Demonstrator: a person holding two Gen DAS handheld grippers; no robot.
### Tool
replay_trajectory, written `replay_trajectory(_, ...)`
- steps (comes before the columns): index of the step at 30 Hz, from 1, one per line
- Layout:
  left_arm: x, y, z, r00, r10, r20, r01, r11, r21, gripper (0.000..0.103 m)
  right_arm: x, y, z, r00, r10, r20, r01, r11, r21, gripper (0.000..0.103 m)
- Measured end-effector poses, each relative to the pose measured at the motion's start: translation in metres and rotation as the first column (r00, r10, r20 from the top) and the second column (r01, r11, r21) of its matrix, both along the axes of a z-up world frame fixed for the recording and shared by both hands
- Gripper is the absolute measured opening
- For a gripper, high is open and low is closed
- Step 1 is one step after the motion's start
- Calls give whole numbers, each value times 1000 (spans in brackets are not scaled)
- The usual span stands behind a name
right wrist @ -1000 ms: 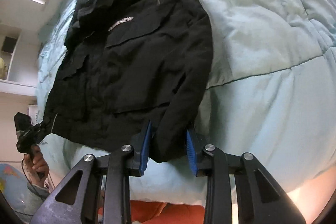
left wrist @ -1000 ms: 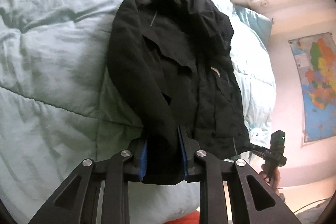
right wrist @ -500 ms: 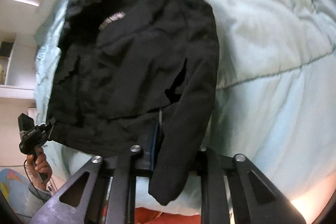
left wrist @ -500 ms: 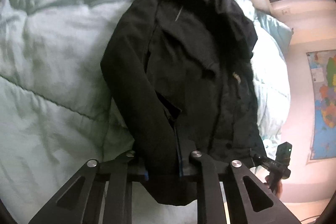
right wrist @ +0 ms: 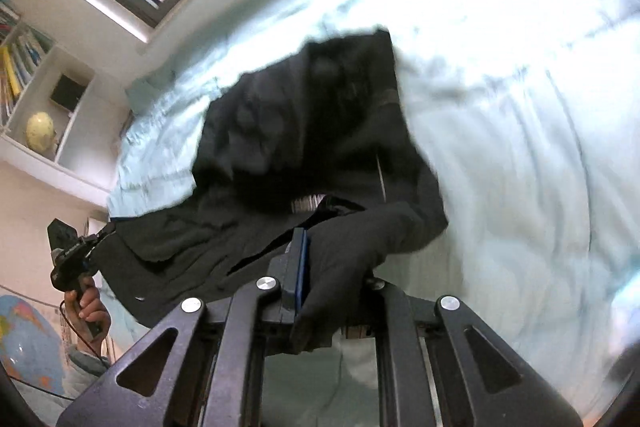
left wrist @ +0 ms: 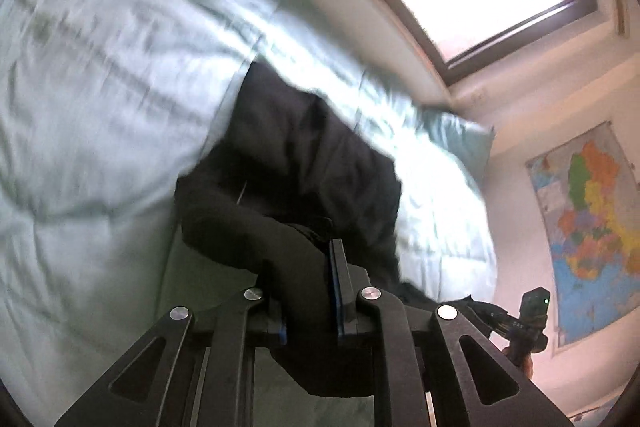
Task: Fold large clothes
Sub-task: 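Lift the held hem with both tools and fold it over toward the collar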
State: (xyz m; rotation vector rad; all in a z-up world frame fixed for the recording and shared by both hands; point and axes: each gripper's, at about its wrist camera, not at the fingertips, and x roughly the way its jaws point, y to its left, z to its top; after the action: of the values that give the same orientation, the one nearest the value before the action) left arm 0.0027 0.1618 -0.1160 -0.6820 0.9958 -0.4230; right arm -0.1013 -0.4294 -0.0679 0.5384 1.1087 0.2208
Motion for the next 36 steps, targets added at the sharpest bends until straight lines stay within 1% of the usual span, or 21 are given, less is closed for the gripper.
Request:
replay_trajectory(2, 24, -2, 11, 1000, 8, 25, -8, 1000, -4, 16, 32, -8, 17, 999, 3, 46, -3, 1000, -19, 16)
replay_trajectory(5, 72, -11, 24, 998, 20, 52, -20, 1000, -6, 16, 82, -20, 29, 997, -12, 76, 13, 1000, -21, 16)
replay_trajectory(6, 92, -16, 27, 998, 22, 55, -22, 1000, -2, 17, 96, -23, 28, 997, -19, 79, 21, 1000, -19, 16)
replay_trajectory(7, 104, -20, 27, 998, 23, 56, -23, 1000, 1, 17, 116, -28, 27, 996, -33, 77, 34, 999, -15, 16)
replay_trajectory(8, 125, -25, 27, 998, 23, 51, -23, 1000, 6, 17, 136, -33, 24, 996, -51, 70, 51, 999, -6, 16)
replay_trajectory(9, 148, -31, 23, 999, 27, 42, -27, 999, 17, 17, 152, -35, 19, 996, -66, 59, 66, 998, 6, 16)
replay_trajectory(10, 161, -34, 20, 999, 29, 35, -30, 999, 23, 18, 169, -39, 11, 996, -81, 43, 81, 997, 18, 16)
replay_trajectory(11, 184, -41, 12, 999, 29, 23, -30, 999, 36, 18, 193, -41, -1, 995, -97, 19, 96, 995, 14, 17)
replay_trajectory(12, 199, -48, 4, 999, 30, 12, -31, 998, 51, 19, 208, -42, -11, 994, -105, 2, 105, 994, 3, 18)
replay_trajectory(13, 224, -57, -13, 999, 37, -15, -35, 996, 81, 19, 227, -42, -24, 993, -114, -18, 114, 993, -11, 18)
replay_trajectory(16, 273, -74, -63, 993, 62, -101, -48, 990, 136, 19, 277, -36, -70, 988, -129, -84, 124, 990, -67, 21)
replay_trajectory(17, 284, -78, -79, 990, 68, -125, -50, 988, 146, 20, 292, -35, -89, 984, -135, -112, 126, 988, -85, 21)
replay_trajectory(18, 293, -82, -94, 986, 76, -148, -52, 986, 160, 20, 301, -34, -101, 982, -138, -129, 125, 987, -99, 21)
replay_trajectory(19, 306, -88, -117, 980, 83, -181, -49, 981, 187, 20, 313, -31, -120, 978, -141, -156, 123, 985, -119, 21)
replay_trajectory(21, 318, -94, -148, 972, 90, -218, -45, 978, 206, 20, 324, -29, -151, 971, -137, -196, 115, 986, -119, 21)
replay_trajectory(22, 321, -95, -161, 968, 91, -234, -44, 979, 201, 20, 328, -28, -165, 968, -134, -214, 112, 987, -113, 21)
replay_trajectory(25, 321, -96, -177, 967, 94, -237, -51, 982, 183, 20, 331, -27, -187, 965, -132, -228, 111, 989, -102, 21)
replay_trajectory(28, 322, -96, -179, 969, 73, -234, -29, 983, 183, 21, 329, -25, -190, 967, -124, -223, 105, 990, -95, 21)
replay_trajectory(32, 322, -95, -169, 965, 41, -261, 4, 986, 169, 21, 327, -27, -184, 969, -116, -217, 100, 991, -85, 22)
replay_trajectory(33, 323, -93, -166, 964, 38, -262, 7, 985, 170, 22, 325, -28, -178, 970, -111, -215, 96, 992, -80, 24)
replay_trajectory(36, 313, -89, -141, 972, 13, -233, 31, 983, 183, 27, 318, -31, -155, 975, -102, -199, 90, 993, -71, 29)
